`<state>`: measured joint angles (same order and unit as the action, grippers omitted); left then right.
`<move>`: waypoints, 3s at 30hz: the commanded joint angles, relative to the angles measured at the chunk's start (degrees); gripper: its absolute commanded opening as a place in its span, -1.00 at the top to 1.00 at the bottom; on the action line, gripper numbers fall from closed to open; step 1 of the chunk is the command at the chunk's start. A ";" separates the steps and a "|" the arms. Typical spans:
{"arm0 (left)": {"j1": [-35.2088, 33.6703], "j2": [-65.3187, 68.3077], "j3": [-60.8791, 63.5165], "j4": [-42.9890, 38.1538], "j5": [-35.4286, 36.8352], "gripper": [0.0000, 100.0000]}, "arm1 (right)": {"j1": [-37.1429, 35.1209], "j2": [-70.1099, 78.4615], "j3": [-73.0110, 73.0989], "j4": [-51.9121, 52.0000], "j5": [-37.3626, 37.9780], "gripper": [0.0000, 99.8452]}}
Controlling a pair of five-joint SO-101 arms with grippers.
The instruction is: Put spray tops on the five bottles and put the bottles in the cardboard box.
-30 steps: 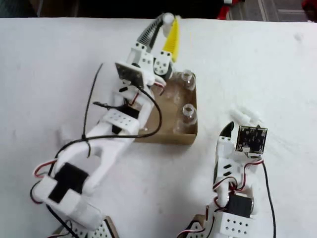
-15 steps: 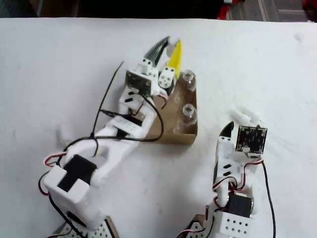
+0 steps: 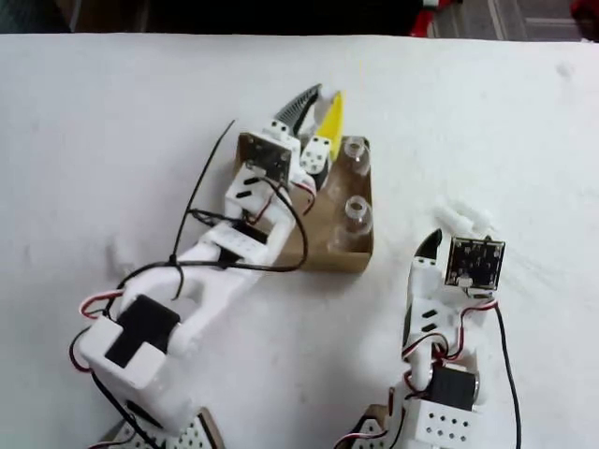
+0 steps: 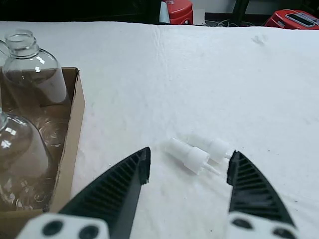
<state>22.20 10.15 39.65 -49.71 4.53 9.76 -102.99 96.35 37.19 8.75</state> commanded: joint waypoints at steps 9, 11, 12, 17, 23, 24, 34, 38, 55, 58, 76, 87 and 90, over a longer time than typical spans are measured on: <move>0.13 -9.71 -0.35 10.81 0.26 0.95 | -0.13 -0.04 0.53 -0.75 0.62 0.54; -0.48 -11.03 -0.79 13.98 0.26 0.95 | -0.13 -0.04 0.53 -0.75 0.62 0.54; -0.48 -11.47 -0.79 14.77 0.26 0.95 | -0.13 -0.04 0.53 -0.75 0.62 0.54; -0.48 -11.82 -0.35 15.12 0.26 0.95 | -0.04 -0.04 0.53 -0.75 0.62 0.54; -0.48 -12.00 -0.26 15.30 0.26 0.95 | -0.04 -0.04 0.53 -0.75 0.62 0.54; -0.48 -12.00 -0.26 15.30 0.26 0.95 | -0.04 -0.04 0.53 -0.75 0.62 0.54; -0.48 -12.09 1.05 15.30 5.19 0.40 | -0.04 -0.04 0.53 -0.75 0.62 0.54; -0.48 -12.18 1.05 15.30 5.63 0.40 | -0.04 -0.04 0.53 -0.75 0.62 0.54; -1.10 -18.42 -13.71 37.36 5.54 0.63 | -0.22 -0.04 0.53 -0.84 0.62 0.54; -1.10 -15.78 -26.11 54.59 5.45 0.79 | -0.22 -0.04 0.53 -0.84 0.62 0.54; 1.63 5.32 -55.56 80.88 -10.29 0.97 | -0.04 -0.04 0.53 -0.84 0.62 0.54; 1.45 5.49 -55.47 89.14 -10.29 0.95 | -0.04 -0.04 0.53 -0.84 0.62 0.54; 1.10 5.58 -55.47 89.76 -10.29 0.95 | -0.04 -0.04 0.53 -0.84 0.62 0.54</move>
<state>23.08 16.75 -12.31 38.81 -5.32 9.76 -102.99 96.35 37.19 8.75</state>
